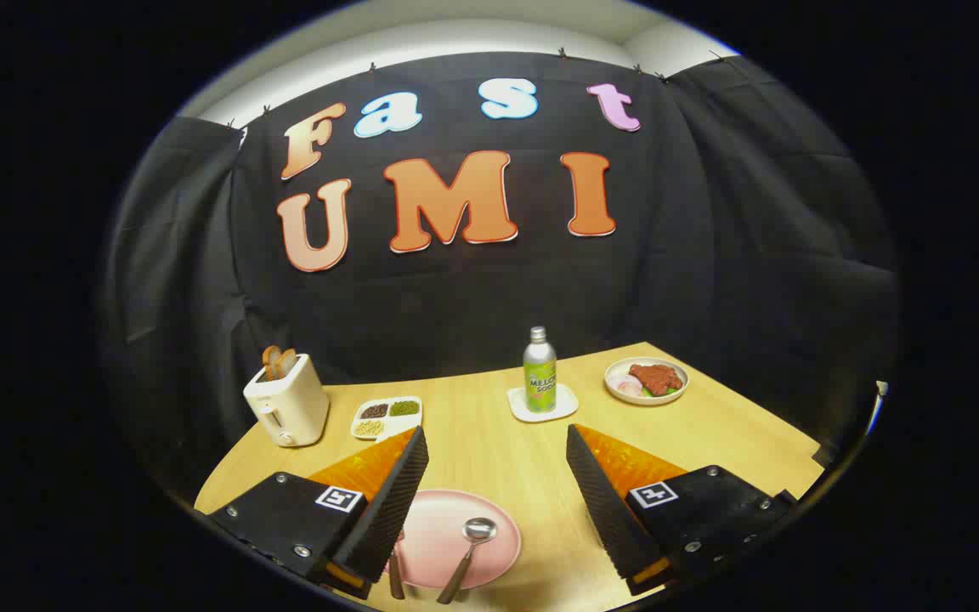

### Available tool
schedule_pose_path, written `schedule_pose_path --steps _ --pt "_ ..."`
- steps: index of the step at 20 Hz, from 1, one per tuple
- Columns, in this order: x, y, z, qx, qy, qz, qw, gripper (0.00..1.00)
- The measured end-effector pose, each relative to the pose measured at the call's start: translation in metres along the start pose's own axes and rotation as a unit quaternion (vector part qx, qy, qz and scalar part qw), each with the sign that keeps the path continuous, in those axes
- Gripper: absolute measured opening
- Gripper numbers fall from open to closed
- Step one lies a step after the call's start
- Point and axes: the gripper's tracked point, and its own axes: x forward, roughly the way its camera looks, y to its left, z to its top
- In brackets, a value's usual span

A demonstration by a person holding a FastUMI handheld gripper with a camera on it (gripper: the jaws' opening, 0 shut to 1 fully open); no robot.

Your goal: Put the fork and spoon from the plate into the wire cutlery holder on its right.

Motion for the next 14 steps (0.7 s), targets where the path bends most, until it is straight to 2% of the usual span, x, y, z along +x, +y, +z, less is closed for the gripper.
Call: schedule_pose_path --steps 2,4,14 --pt "-0.003 0.007 0.004 0.001 0.0 0.01 1.0 0.98" --pt "-0.002 0.004 0.01 -0.008 -0.013 -0.002 1.0 0.98" --pt "0.0 0.005 0.0 -0.013 0.002 -0.014 1.0 0.98"
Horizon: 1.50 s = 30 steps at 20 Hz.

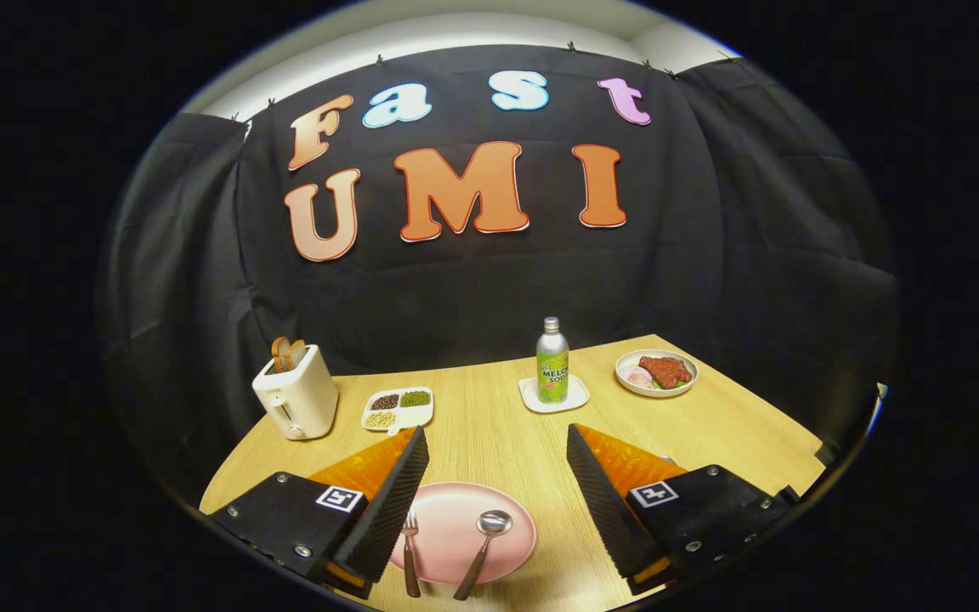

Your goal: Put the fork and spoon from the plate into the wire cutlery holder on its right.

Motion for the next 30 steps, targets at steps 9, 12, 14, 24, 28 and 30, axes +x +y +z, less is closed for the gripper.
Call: schedule_pose_path --steps 9,12,14,24,28,30 --pt "0.006 0.008 0.0 -0.023 -0.005 -0.001 1.0 0.98" --pt "0.008 0.009 -0.007 -0.032 -0.001 -0.003 0.999 0.98" --pt "0.01 0.009 -0.016 -0.037 0.006 -0.006 0.999 0.98" --pt "0.019 0.018 -0.081 -0.055 0.054 -0.004 0.997 0.98" --pt "0.024 0.021 -0.117 -0.062 0.09 -0.005 0.994 0.98" --pt "0.026 0.023 -0.131 -0.074 0.105 -0.006 0.992 0.95"
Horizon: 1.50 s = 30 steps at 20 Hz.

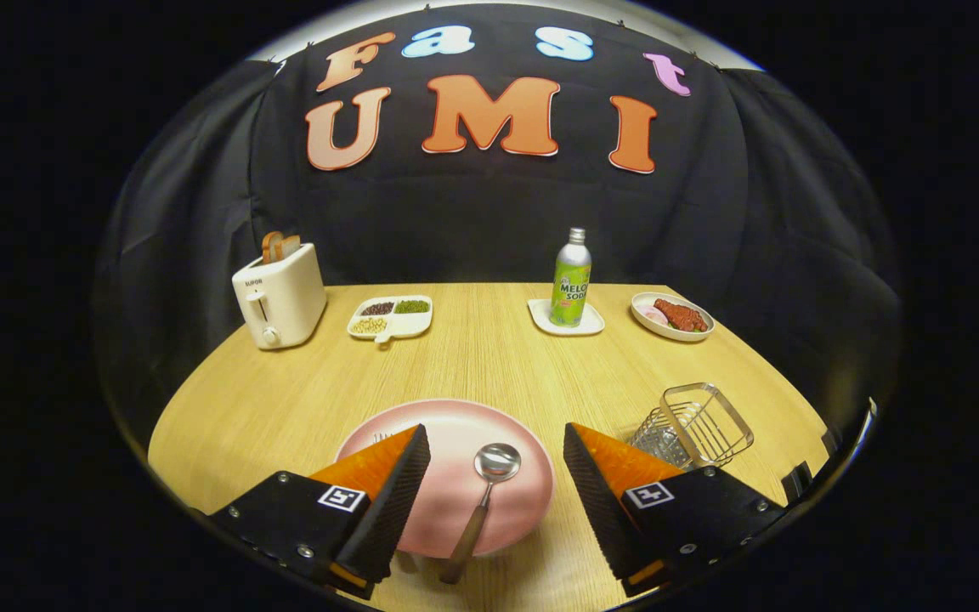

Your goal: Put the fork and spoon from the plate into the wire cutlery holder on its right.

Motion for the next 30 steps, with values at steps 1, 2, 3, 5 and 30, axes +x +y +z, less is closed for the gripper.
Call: schedule_pose_path --steps 1,2,3,5,30 --pt "0.003 0.0 -0.009 -0.005 0.007 0.0 1.0 0.94" --pt "0.005 0.001 -0.017 -0.008 0.015 0.0 1.0 0.92" --pt "0.007 0.004 -0.025 -0.011 0.025 0.004 1.0 0.9" --pt "0.012 0.008 -0.038 -0.015 0.04 0.008 0.999 0.83" --pt "0.031 0.007 -0.077 0.005 0.136 -0.002 0.991 0.03"
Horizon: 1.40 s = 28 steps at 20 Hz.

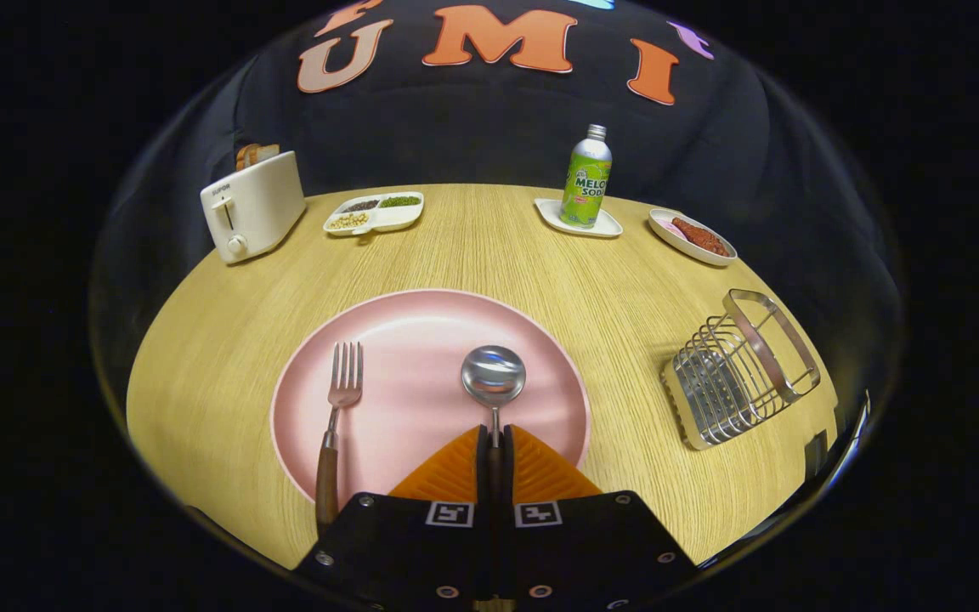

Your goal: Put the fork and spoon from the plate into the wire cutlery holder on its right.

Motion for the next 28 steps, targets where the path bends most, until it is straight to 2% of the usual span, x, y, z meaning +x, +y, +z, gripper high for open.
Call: schedule_pose_path --steps 9,11,18,21,25,28 --pt "-0.03 -0.011 0.03 -0.018 -0.014 0.029 0.999 0.03" --pt "-0.039 -0.016 0.039 -0.005 -0.013 0.04 0.999 0.03" --pt "-0.07 -0.063 0.071 0.005 -0.004 0.043 0.999 0.03" --pt "-0.076 -0.093 0.082 -0.005 -0.003 0.026 1.0 0.03" --pt "-0.079 -0.119 0.086 0.003 0.026 0.029 0.999 0.03" --pt "-0.077 -0.155 0.079 -0.03 0.057 -0.008 0.998 0.03"
